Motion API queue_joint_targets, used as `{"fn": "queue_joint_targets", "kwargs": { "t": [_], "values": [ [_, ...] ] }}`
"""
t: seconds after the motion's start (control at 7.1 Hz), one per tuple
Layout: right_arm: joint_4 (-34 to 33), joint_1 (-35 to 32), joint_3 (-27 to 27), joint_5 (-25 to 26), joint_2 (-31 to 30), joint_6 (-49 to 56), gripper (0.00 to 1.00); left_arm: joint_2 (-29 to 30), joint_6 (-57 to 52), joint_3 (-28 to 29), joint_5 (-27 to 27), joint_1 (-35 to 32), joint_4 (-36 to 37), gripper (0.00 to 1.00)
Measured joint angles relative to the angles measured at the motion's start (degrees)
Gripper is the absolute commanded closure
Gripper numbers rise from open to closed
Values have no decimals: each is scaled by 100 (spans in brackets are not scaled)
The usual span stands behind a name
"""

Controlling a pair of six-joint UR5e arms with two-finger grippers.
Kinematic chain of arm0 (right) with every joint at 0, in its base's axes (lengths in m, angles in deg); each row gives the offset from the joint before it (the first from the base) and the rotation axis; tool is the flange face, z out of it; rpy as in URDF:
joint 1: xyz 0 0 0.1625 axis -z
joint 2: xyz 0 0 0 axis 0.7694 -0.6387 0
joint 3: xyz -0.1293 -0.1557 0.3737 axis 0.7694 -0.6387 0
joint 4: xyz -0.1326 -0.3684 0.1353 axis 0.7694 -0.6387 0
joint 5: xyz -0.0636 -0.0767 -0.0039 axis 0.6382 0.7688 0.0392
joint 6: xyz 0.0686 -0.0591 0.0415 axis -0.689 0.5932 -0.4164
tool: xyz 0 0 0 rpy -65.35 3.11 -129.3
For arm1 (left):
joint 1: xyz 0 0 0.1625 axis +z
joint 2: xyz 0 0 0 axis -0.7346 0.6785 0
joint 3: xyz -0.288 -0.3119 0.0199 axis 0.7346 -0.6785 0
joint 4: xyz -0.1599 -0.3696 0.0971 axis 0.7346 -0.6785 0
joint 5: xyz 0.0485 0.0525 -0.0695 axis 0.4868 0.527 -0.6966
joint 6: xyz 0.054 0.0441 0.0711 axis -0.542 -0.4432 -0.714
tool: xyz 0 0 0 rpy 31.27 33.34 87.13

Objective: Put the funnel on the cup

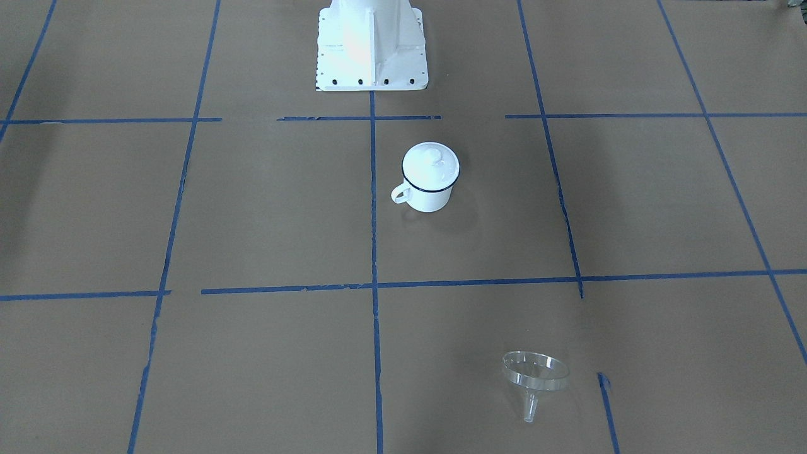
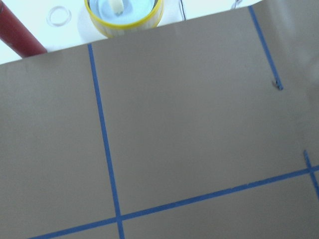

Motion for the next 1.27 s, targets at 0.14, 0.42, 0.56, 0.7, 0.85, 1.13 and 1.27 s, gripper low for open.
{"fn": "queue_joint_targets", "kwargs": {
  "t": [0.14,0.42,0.56,0.7,0.85,1.13,1.27],
  "values": [
    [0,0,1,0,0,0,0,33,688,-255,-7,449,-459,0],
    [0,0,2,0,0,0,0,338,2326,-532,70,1831,-884,0],
    [0,0,3,0,0,0,0,621,3251,-602,302,2496,-768,0],
    [0,0,2,0,0,0,0,1043,4015,-633,767,3172,-377,0],
    [0,0,2,0,0,0,0,1510,4562,-623,1261,3760,222,0],
    [0,0,3,0,0,0,0,2190,5260,-419,2157,4641,1239,0],
    [0,0,2,0,2,0,0,2455,5459,-254,2550,4956,1667,0]
  ]
}}
